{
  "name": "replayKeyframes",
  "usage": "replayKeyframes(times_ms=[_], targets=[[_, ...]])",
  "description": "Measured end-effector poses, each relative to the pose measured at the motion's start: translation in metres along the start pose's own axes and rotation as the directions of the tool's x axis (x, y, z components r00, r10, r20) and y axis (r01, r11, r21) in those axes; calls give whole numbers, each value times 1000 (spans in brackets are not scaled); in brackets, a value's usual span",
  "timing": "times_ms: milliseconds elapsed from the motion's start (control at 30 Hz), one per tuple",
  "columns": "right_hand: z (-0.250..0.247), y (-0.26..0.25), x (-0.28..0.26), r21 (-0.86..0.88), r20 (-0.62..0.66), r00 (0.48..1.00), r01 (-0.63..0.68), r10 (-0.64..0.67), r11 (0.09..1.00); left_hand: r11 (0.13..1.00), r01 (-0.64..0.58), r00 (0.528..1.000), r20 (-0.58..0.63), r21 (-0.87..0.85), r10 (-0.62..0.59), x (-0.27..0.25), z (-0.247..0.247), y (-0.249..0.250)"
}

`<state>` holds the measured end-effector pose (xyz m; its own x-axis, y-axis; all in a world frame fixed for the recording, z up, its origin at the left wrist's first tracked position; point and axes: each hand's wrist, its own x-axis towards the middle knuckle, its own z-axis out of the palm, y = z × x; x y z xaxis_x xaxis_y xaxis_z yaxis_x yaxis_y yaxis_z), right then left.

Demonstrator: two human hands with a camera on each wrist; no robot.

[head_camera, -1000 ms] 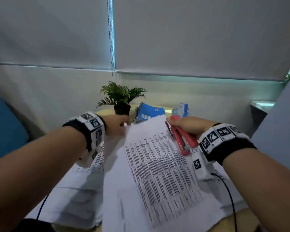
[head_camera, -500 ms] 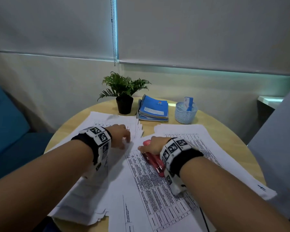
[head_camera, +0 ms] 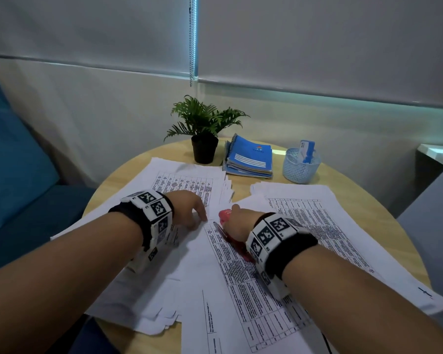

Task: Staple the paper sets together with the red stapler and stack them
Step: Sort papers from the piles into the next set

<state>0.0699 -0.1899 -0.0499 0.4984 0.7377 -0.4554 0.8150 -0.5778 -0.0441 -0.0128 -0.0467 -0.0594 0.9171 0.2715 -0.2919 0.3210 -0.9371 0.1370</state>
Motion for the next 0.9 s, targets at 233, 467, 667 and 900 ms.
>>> replayKeyframes(times_ms=[233,467,667,900], targets=[[-4,-5,-3,35,-43,998,-42,43,999,998,-26,1000,17,53,25,0,-2,5],[-2,-9,2,71,-76,994,-72,77,995,998,-41,999,13,50,41,-2,-3,5],[-3,-14,6,80,-69,986,-148,154,986,994,-58,998,43,89,55,-2,-3,6],[-3,-20,6,-1,-87,990,-115,114,993,992,-68,997,40,108,64,-2,-2,7]])
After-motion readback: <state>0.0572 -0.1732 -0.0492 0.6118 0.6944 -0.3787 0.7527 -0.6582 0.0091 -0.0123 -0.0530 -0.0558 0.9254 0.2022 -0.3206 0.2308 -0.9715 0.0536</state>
